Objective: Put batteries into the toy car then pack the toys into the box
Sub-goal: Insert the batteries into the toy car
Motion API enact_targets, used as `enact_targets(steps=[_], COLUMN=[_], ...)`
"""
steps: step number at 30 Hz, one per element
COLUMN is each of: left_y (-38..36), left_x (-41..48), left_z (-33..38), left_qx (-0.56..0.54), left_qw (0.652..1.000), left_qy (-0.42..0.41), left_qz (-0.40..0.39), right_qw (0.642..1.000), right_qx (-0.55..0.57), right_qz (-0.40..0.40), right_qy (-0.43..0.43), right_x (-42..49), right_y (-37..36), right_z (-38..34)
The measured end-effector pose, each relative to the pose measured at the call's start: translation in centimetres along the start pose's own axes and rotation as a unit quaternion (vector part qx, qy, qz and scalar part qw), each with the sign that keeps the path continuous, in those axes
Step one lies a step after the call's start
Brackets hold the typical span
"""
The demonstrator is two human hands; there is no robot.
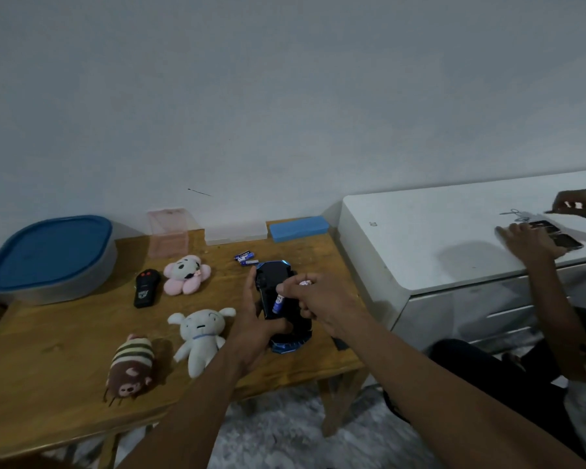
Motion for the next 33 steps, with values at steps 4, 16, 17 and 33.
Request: enact_targets(steps=[4, 16, 17, 33], left_y=[-0.2, -1.8, -1.9, -4.0], left_x=[0.3, 2.3, 2.6, 6.5], left_z=[-0.8, -3.9, -4.3, -7.5], left_qx=[-0.004, 0.034, 0.042, 0.051], left_qw=[0.999, 0.995, 0.994, 0.976], left_qy=[0.024, 0.084, 0.090, 0.184], left_qz=[-0.023, 0.030, 0.040, 0.100], right_qw=[0.996, 0.953, 0.953, 0.941], right_qx=[0.088, 0.253, 0.243, 0.198], right_qz=[0.013, 0.025, 0.036, 0.046], right_qy=[-0.012, -0.165, -0.175, -0.269], right_x=[0.1, 1.3, 1.4, 5.4], right_y=[0.3, 5.2, 5.9, 12.0], right_z=[0.2, 4.3, 4.8, 10.5])
Point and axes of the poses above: each hand's wrist, its own x-axis towards the middle knuckle, its own y-axis out of the back of the hand, z = x × y, the point moved 5 cm from there along x, towards the middle knuckle, and after that the axes turned 11 degrees about y, right-handed, at the moved point
